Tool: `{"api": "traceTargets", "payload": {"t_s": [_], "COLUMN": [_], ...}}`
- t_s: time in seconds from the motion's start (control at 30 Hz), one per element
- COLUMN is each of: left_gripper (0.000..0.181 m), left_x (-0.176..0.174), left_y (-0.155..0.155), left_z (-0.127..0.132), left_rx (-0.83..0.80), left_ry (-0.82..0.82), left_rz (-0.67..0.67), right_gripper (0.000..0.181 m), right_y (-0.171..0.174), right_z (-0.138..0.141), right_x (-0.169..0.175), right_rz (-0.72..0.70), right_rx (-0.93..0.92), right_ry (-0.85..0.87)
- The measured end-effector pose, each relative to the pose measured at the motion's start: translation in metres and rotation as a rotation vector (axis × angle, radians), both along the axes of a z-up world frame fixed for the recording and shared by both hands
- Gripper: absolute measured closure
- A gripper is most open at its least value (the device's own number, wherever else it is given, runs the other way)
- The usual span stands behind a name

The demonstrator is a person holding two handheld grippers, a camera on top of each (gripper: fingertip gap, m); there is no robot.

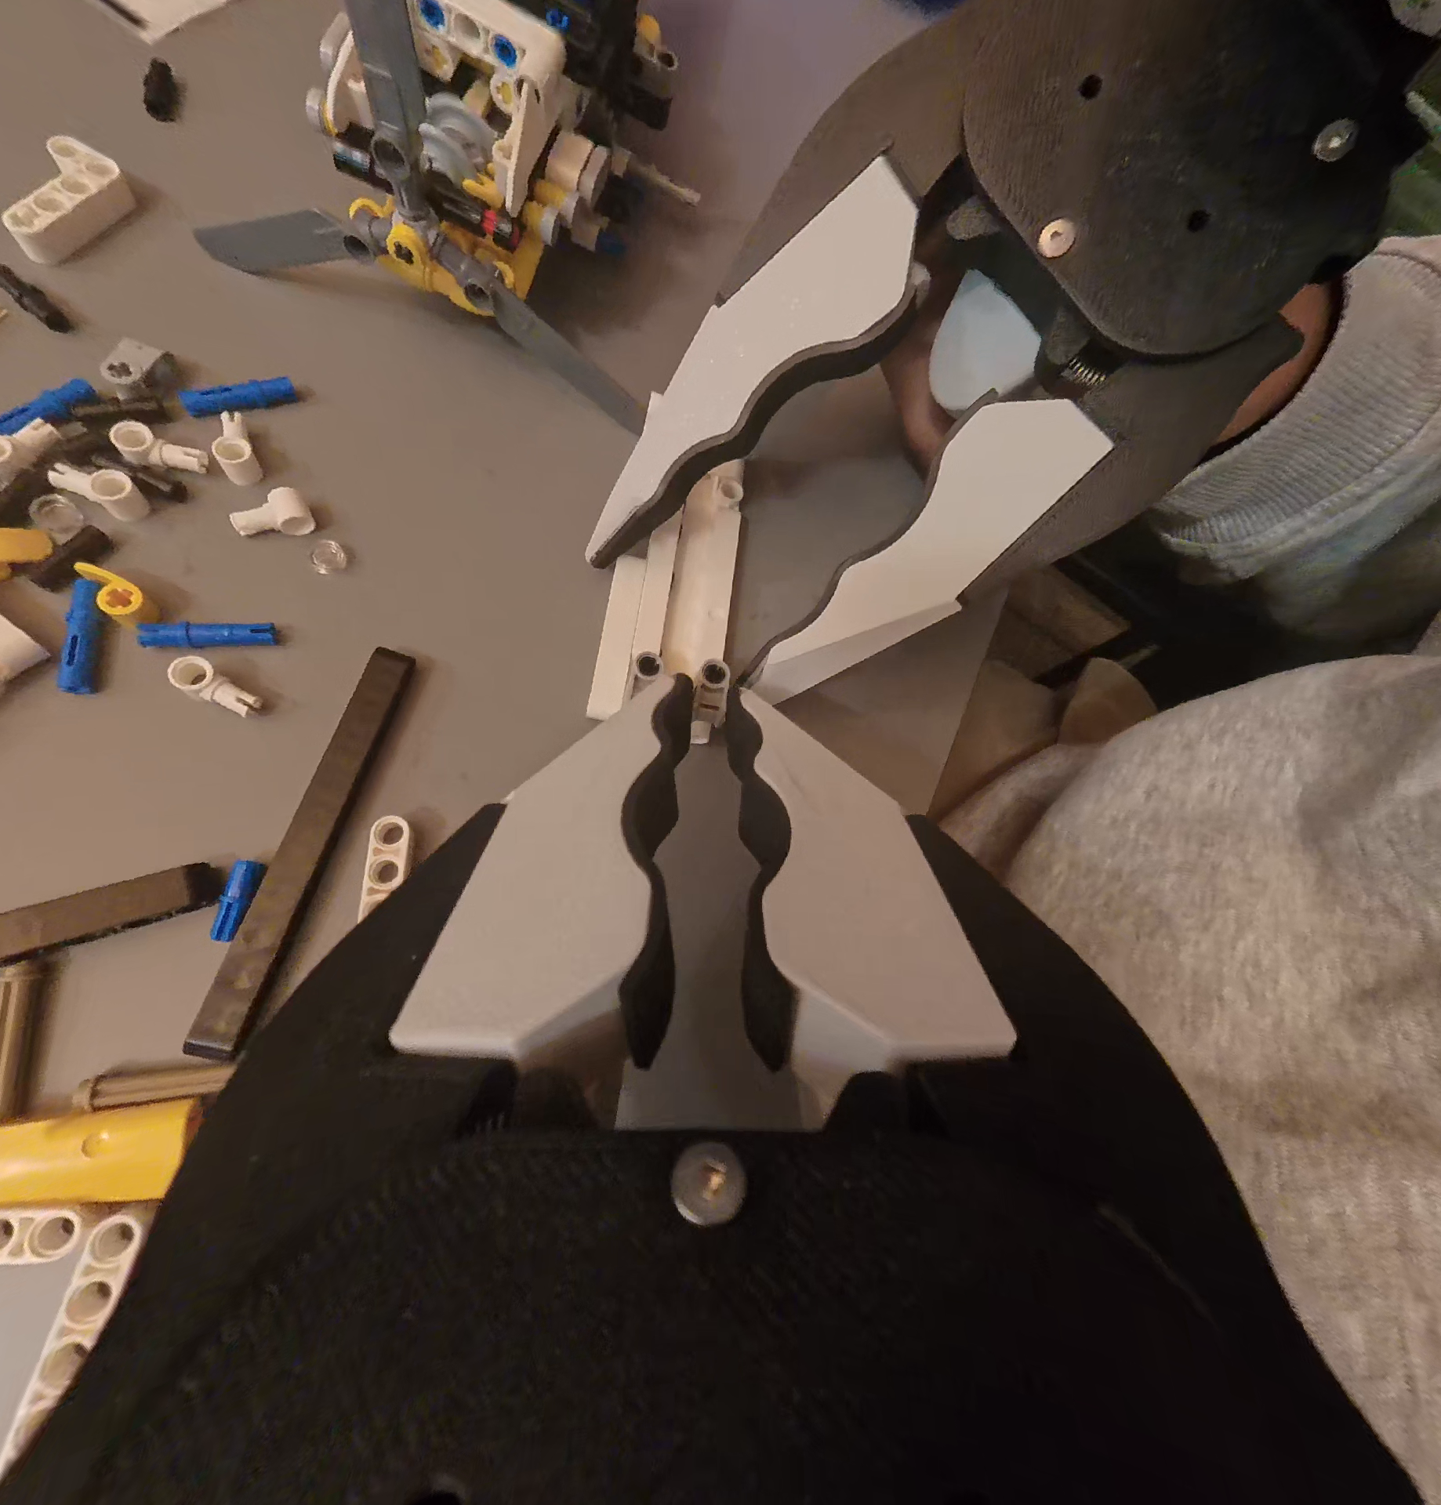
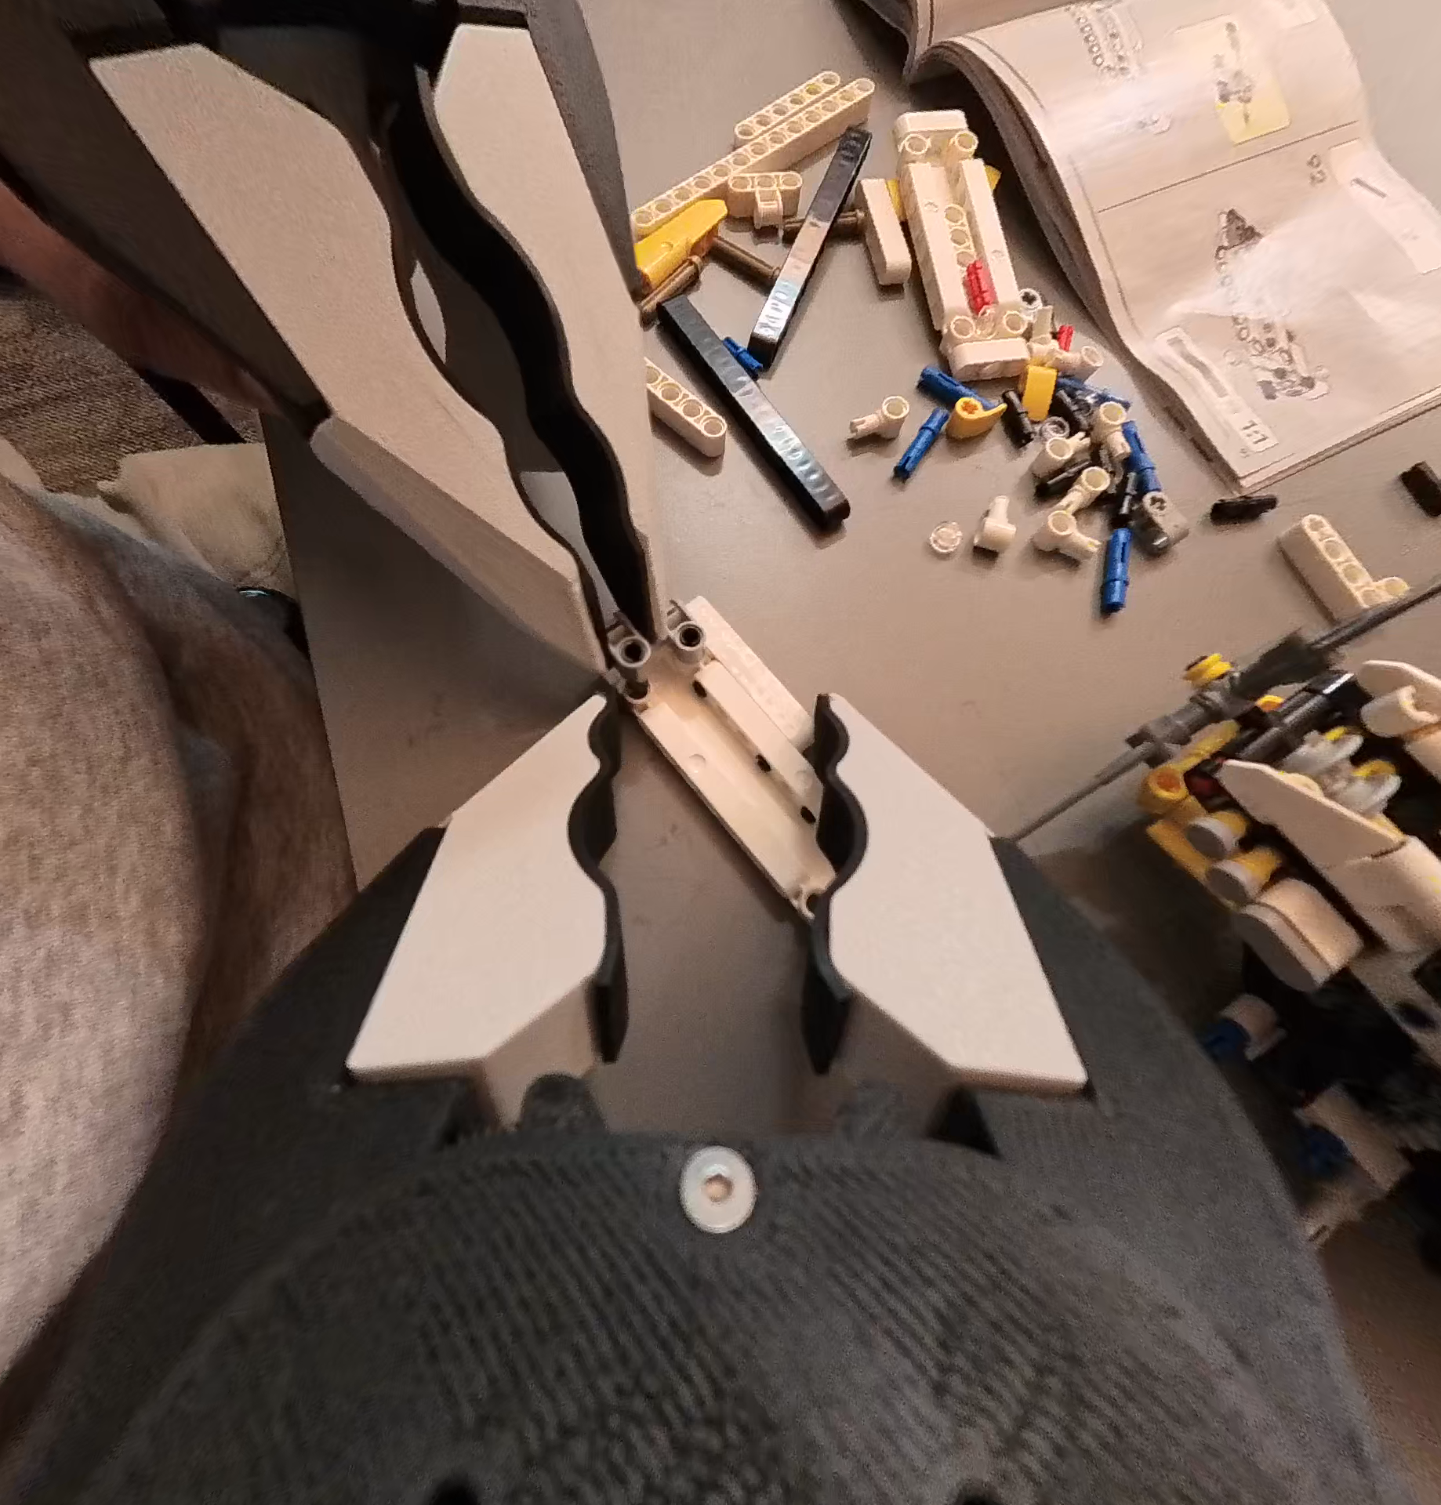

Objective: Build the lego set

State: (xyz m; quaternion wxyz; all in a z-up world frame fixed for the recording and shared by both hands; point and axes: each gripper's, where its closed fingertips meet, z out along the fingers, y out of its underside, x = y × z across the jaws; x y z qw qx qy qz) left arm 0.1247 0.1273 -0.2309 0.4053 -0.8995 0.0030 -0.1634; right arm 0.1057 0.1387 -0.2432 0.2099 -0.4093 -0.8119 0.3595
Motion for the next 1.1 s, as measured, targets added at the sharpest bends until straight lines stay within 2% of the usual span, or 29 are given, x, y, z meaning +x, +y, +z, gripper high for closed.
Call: {"api": "traceTargets", "payload": {"t_s": [0.17,0.53,1.1], "left_gripper": [0.176,0.176,0.175], "left_x": [0.0000,-0.0003,0.0015], "left_y": [0.0007,-0.0017,-0.0017], "left_z": [-0.0009,-0.0036,-0.0072], "left_rx": [-0.025,-0.178,-0.181], "left_ry": [-0.018,0.094,0.078], "left_rz": [0.025,0.003,0.020], "right_gripper": [0.134,0.135,0.136], "right_y": [0.0006,0.0004,0.0000], "right_z": [0.0002,0.0004,0.0007], "right_x": [-0.0003,-0.0002,0.0002], "right_rz": [-0.004,-0.002,0.001], "right_rx": [-0.006,-0.014,-0.014], "right_ry": [-0.003,-0.008,-0.008]}}
